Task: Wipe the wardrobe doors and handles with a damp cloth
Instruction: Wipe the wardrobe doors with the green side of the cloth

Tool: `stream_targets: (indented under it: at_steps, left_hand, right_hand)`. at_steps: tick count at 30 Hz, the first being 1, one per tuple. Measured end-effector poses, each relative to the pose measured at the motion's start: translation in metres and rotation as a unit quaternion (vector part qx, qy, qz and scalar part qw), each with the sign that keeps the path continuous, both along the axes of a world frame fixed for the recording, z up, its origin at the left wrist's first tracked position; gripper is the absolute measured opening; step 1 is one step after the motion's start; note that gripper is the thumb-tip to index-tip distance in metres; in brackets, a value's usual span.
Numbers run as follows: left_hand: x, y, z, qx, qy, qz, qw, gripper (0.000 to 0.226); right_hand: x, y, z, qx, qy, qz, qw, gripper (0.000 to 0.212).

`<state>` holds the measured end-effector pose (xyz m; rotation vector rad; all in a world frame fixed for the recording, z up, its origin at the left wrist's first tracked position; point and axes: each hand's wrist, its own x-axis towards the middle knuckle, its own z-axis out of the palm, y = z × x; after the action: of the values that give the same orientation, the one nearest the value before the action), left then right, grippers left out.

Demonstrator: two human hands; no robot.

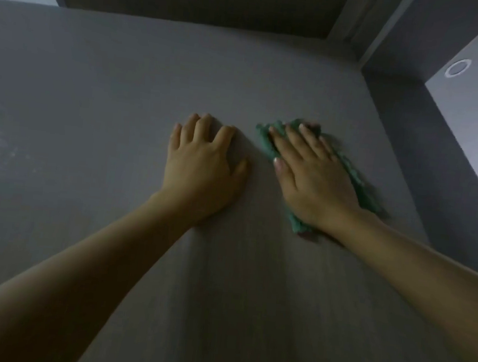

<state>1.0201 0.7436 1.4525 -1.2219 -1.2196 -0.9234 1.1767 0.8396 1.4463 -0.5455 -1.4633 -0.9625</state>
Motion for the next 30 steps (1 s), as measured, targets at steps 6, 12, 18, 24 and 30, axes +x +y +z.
stream_targets:
  at_steps: [6, 12, 18, 24, 30]
  left_hand:
    - [0.002, -0.001, 0.001, -0.009, 0.007, -0.003, 1.0, 0.065]
    - [0.007, -0.001, 0.0, -0.031, -0.007, 0.011, 0.999, 0.082]
    - [0.011, 0.006, -0.001, -0.018, -0.011, 0.029, 0.999, 0.086]
    - [0.012, 0.007, -0.001, -0.018, -0.013, 0.024, 0.999, 0.088]
    - [0.009, 0.009, 0.0, -0.016, -0.012, 0.028, 0.999, 0.089]
  right_hand:
    - [0.049, 0.023, 0.048, 0.026, 0.04, -0.028, 0.998, 0.064]
    - [0.046, 0.02, 0.045, -0.068, 0.068, -0.016, 0.995, 0.055]
    - [0.048, 0.033, -0.003, 0.07, -0.042, -0.012, 0.997, 0.055]
    - [0.07, 0.033, 0.053, -0.122, 0.096, -0.042, 0.987, 0.053]
    - [0.045, 0.033, -0.032, 0.085, -0.054, -0.012, 0.995, 0.052]
